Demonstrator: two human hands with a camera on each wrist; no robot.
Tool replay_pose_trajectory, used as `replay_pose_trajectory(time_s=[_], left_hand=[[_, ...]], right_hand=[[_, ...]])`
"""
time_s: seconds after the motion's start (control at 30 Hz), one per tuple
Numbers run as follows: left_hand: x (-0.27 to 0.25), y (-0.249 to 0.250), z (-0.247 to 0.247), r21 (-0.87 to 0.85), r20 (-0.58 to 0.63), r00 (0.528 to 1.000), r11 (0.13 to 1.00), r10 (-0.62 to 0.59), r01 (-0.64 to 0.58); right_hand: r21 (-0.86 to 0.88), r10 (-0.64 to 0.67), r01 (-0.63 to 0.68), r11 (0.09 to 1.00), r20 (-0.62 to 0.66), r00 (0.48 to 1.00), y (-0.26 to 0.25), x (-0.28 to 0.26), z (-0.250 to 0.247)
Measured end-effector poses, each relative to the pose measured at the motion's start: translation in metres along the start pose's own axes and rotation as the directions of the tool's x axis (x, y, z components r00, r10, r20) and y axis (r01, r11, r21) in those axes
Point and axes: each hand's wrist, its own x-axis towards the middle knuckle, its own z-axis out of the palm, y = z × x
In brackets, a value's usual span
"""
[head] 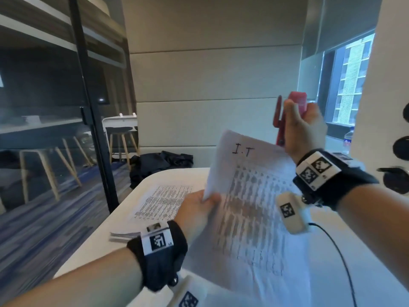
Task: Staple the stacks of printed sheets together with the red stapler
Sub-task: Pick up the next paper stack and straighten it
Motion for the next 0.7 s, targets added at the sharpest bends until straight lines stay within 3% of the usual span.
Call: replay_pose_trajectory(time_s=[0.13,0.23,0.33,0.4,0.53,0.6,0.7], left_hand=[[0.044,0.009,-0.051,0.039,-0.174,0.983,0.997,-0.061,0.068],[0.08,0.013,-0.092,0.001,-0.27,0.959,0.996,-0.09,0.094],[0.109,0.016,-0.131,0.138,-0.351,0.93,0.977,-0.108,0.165],[0.125,0.011,-0.154,0.168,-0.407,0.901,0.957,-0.149,0.235],[0.147,-0.01,-0.18,0.271,-0.446,0.874,0.901,-0.194,0.339],[0.156,-0.024,-0.185,0.34,-0.432,0.875,0.858,-0.22,0.384],[0.165,-0.048,-0.184,0.464,-0.385,0.882,0.769,-0.273,0.44]], right_hand=[[-0.184,0.186,-0.17,0.968,0.074,0.98,0.029,-0.003,-0.021],[-0.343,0.295,-0.194,0.919,0.272,0.916,0.047,-0.021,-0.032],[-0.562,0.401,-0.092,0.822,0.456,0.794,0.067,-0.043,-0.038],[-0.679,0.487,0.019,0.734,0.545,0.683,0.081,-0.058,-0.039],[-0.731,0.578,0.272,0.625,0.668,0.469,0.101,-0.084,-0.038],[-0.724,0.608,0.324,0.609,0.688,0.395,0.102,-0.095,-0.036],[-0.714,0.631,0.383,0.586,0.698,0.337,0.102,-0.106,-0.031]])
